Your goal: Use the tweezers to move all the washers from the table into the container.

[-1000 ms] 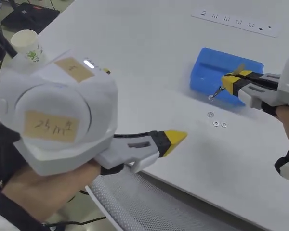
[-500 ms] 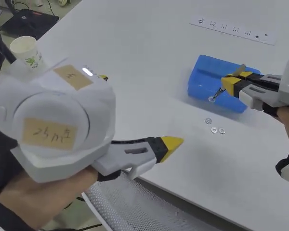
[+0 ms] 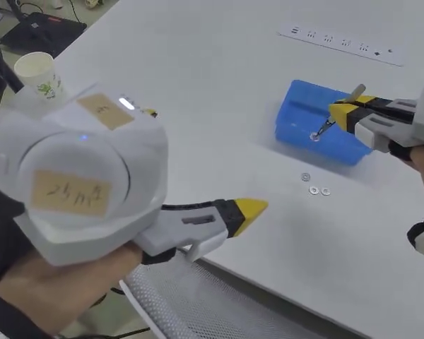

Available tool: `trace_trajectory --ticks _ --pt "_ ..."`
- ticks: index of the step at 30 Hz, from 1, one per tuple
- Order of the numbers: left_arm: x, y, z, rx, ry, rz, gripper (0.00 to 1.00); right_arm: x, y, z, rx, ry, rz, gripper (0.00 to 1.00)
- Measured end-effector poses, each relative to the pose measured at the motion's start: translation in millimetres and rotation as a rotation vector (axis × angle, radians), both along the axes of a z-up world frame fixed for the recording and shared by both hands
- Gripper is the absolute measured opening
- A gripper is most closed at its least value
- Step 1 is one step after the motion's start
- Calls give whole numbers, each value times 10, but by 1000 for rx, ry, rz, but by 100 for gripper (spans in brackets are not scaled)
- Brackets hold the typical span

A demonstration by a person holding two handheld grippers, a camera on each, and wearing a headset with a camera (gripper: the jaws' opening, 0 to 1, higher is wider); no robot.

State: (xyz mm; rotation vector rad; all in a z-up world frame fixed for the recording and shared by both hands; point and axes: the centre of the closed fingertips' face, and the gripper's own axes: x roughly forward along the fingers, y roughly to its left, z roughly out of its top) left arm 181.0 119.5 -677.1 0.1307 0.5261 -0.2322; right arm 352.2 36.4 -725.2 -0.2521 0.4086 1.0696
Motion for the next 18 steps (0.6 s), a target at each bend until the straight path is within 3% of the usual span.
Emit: trace_trajectory --ticks 5,12,18 --pt "-2 -1 -2 2 -1 -3 97 64 11 -1 1 -3 -10 0" --pt "6 -29 -20 2 4 -12 97 276 -1 -8 8 -14 -46 0" --pt "21 -48 -28 -6 4 -12 97 382 1 -29 25 7 -69 0"
